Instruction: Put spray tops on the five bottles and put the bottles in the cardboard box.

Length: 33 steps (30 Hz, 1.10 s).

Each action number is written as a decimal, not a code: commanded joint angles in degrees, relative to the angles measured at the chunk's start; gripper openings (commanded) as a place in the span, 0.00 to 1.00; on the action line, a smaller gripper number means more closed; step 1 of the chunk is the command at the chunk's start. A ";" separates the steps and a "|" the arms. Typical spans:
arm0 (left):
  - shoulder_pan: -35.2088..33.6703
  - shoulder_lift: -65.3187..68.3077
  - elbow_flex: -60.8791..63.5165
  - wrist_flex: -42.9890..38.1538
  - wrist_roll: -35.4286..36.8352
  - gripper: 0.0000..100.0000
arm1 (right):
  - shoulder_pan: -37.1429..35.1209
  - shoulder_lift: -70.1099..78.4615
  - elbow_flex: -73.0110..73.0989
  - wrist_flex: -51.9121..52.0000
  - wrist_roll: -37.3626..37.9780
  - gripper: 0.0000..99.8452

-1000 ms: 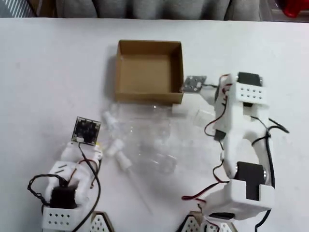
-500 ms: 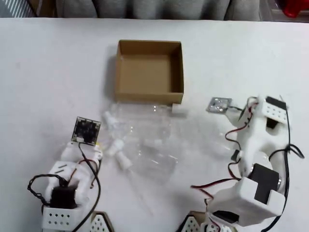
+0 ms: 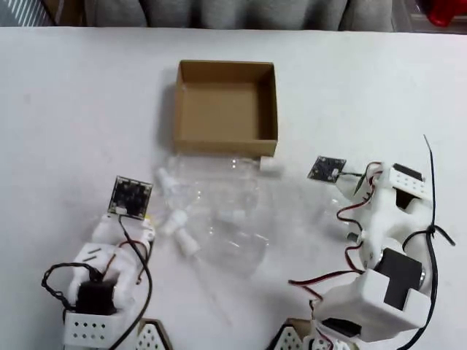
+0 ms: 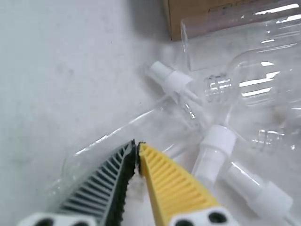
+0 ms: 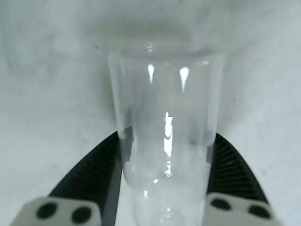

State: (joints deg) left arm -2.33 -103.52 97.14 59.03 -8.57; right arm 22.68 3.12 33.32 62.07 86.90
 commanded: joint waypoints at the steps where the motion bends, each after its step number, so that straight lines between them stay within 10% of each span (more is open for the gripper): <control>1: -0.31 -0.92 -0.09 -0.88 -0.62 0.02 | -0.92 -3.56 -1.14 -1.98 -4.48 0.22; 16: -3.03 -0.92 -0.09 -0.88 -5.36 0.02 | -7.60 -10.59 -8.00 12.79 -18.46 0.21; 22: -3.82 -0.92 -0.09 -0.97 -7.38 0.02 | -13.05 -15.34 -7.91 16.48 -36.31 0.01; 33: -3.56 -0.92 -0.09 -3.08 -7.30 0.02 | -36.09 -19.65 -1.05 9.63 -68.48 0.02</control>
State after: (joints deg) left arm -5.49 -103.52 97.14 58.86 -15.34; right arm -4.22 -14.73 29.89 79.03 28.00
